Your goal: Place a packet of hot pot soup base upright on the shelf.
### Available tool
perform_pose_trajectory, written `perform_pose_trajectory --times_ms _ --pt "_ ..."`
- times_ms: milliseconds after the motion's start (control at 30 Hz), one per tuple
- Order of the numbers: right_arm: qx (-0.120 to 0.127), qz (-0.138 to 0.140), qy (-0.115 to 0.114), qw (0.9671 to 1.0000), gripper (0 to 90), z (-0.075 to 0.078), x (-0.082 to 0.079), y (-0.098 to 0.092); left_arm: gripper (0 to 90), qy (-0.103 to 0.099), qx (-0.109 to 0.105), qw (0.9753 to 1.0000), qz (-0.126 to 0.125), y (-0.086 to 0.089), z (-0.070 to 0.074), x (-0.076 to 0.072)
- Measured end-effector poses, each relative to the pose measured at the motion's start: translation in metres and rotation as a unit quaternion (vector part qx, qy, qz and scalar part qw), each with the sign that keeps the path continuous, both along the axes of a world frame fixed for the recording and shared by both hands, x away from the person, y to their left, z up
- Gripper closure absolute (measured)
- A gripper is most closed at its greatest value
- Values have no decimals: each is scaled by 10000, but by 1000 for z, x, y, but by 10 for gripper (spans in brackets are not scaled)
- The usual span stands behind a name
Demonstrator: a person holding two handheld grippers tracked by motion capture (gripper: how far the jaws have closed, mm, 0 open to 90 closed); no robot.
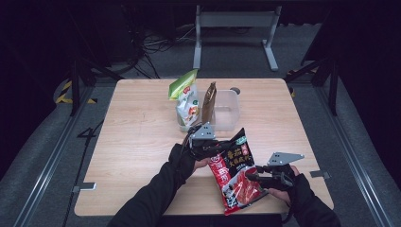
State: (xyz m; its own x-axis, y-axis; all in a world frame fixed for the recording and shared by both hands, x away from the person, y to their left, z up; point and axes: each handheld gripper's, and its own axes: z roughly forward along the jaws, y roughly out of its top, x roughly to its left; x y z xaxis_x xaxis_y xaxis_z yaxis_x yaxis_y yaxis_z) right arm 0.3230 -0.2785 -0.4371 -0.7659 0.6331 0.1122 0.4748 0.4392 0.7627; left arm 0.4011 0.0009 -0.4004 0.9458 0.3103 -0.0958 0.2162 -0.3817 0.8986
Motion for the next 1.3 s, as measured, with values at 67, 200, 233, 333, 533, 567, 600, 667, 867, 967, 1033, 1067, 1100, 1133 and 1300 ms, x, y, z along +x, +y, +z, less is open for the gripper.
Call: perform_pose_trajectory --times_ms 67,200,233,333,533,567,600,667,867,967,1033,1067,1100,1133,1300 --pt "28 79 7 10000 560 1 2 1 880 -52 -43 10000 -50 -1 2 -1" --pt "1 247 -24 9997 487 4 5 4 879 -194 -49 9997 -167 -4 7 -5" --pt "-3 303 11 9995 457 4 7 5 880 -225 -46 9995 -200 -4 7 -5" --pt "42 399 72 9992 446 4 10 5 879 -248 -44 9995 -188 -4 8 -6" --pt "205 659 399 9968 303 -2 17 11 878 -290 -198 9987 -370 -7 11 -8" --pt "205 659 399 9968 303 -2 17 11 877 -290 -198 9987 -370 -7 11 -8" --pt "221 804 503 9952 278 -3 21 14 877 -336 -161 9986 -376 -11 12 -9" --pt "325 890 610 9936 295 -3 24 15 876 -343 -199 9983 -426 -12 12 -9" --pt "524 873 774 9918 432 -3 31 13 869 -293 -247 9985 -394 -11 12 -6" --pt "706 858 786 9907 545 -1 31 8 847 -309 -331 9981 -415 -9 13 -5" --pt "709 879 782 9905 592 0 30 8 823 -282 -380 9981 -390 -9 13 -4" --pt "738 889 773 9903 615 1 30 8 800 -264 -395 9981 -387 -8 14 -3" --pt "766 880 772 9902 635 1 30 7 793 -304 -382 9980 -397 -8 14 -4" --pt "778 872 771 9901 647 2 29 7 783 -392 -280 9982 -369 -8 15 -5" --pt "827 867 646 9907 731 3 26 5 681 -433 -258 9981 -348 -1 19 -6"
